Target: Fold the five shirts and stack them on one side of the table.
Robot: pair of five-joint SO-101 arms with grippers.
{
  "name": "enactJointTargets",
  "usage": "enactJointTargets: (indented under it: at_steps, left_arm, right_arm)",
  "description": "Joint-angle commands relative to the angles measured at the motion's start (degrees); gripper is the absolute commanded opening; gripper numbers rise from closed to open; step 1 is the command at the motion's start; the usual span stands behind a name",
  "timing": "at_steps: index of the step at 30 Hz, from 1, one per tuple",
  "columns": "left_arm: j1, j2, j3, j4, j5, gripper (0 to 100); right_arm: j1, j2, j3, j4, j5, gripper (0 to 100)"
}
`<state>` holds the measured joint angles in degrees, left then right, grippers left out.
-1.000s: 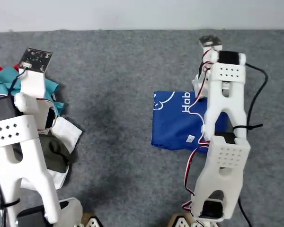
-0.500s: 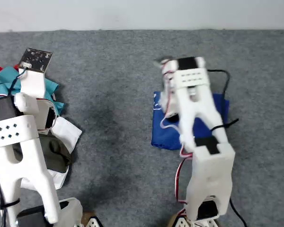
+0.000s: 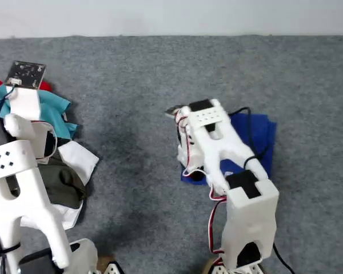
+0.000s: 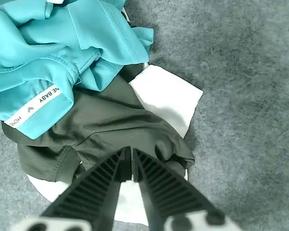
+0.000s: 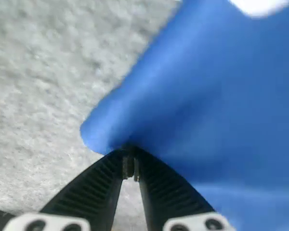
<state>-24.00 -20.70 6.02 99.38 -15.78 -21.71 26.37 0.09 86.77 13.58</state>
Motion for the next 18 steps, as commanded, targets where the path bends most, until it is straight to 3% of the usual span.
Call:
enactJointTargets:
  at_steps: [1, 9, 12, 16, 18]
  left_arm:
    - [-0.1, -1.9, -0.2, 1.1, -0.2, 1]
    - [-0.1, -1.9, -0.2, 1.1, -0.2, 1]
    - [-0.1, -1.9, -0.2, 1.1, -0.2, 1]
    - [-0.1, -1.9, -0.2, 1.1, -0.2, 1]
    - [-0.1, -1.9, -0.2, 1.1, -0.2, 1]
  right_arm:
    - [-0.7, 0.8, -1.1, -1.4, -0.8, 0.9]
    - [2.8, -9.9, -11.0, 8.7, -0.8, 2.8]
    - [6.0, -12.8, -12.5, 13.0, -2.2, 13.9]
    - [11.7, -13.3, -12.4, 14.4, -10.9, 33.6]
    - [14.3, -12.4, -12.4, 13.1, -13.5, 38.3]
